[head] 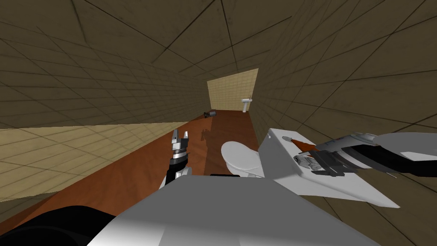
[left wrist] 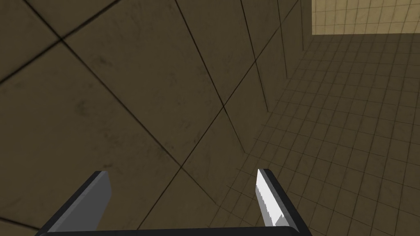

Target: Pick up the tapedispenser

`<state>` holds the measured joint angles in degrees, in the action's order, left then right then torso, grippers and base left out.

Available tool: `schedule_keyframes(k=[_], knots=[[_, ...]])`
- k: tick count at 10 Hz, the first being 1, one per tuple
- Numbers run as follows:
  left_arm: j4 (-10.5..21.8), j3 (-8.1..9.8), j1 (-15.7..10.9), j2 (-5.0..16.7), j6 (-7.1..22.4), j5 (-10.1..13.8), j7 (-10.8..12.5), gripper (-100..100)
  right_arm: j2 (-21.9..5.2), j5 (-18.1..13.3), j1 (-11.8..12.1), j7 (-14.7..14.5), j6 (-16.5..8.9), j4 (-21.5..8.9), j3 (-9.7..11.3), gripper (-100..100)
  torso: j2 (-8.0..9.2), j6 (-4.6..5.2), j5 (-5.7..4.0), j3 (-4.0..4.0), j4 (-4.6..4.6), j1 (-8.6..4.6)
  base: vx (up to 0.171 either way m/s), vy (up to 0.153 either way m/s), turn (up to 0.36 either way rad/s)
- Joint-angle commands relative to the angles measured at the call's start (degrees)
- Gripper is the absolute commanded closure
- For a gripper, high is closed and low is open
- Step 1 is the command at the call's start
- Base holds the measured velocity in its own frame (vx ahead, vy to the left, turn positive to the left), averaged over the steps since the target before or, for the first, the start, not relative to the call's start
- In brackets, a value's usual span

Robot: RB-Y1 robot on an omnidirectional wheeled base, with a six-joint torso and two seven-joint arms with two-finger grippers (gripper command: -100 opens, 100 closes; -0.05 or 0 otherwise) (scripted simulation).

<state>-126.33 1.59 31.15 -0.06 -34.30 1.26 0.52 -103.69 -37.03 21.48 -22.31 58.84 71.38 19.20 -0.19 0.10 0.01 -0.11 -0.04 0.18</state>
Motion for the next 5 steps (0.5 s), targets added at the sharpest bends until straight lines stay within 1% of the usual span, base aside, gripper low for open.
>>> schedule_keyframes(k=[1,2,3,5], knots=[[0.0,0.0,0.0,0.0,0.0,0.0,0.0,0,0.0,0.7,0.5,-2.2,-0.1,-0.1,0.6,-100,0.0,0.0,0.0,0.0,0.0,0.0,0.066,0.059,-0.162],[0.0,0.0,0.0,0.0,0.0,0.0,0.0,0,0.2,0.1,0.0,-1.2,0.1,-0.3,0.4,-100,0.14,0.02,0.0,0.07,0.03,0.0,0.015,0.027,-0.052],[0.0,0.0,0.0,0.0,0.0,0.0,0.0,0,0.2,0.1,0.0,-1.4,0.2,-0.4,0.4,100,0.29,-0.03,-0.01,0.16,0.06,-0.1,0.0,0.0,0.0],[0.0,0.0,0.0,0.0,0.0,0.0,0.0,0,0.2,0.2,0.0,-1.4,0.2,-0.4,0.4,100,0.42,-0.02,-0.09,0.24,0.09,-0.22,0.0,0.0,0.0]])
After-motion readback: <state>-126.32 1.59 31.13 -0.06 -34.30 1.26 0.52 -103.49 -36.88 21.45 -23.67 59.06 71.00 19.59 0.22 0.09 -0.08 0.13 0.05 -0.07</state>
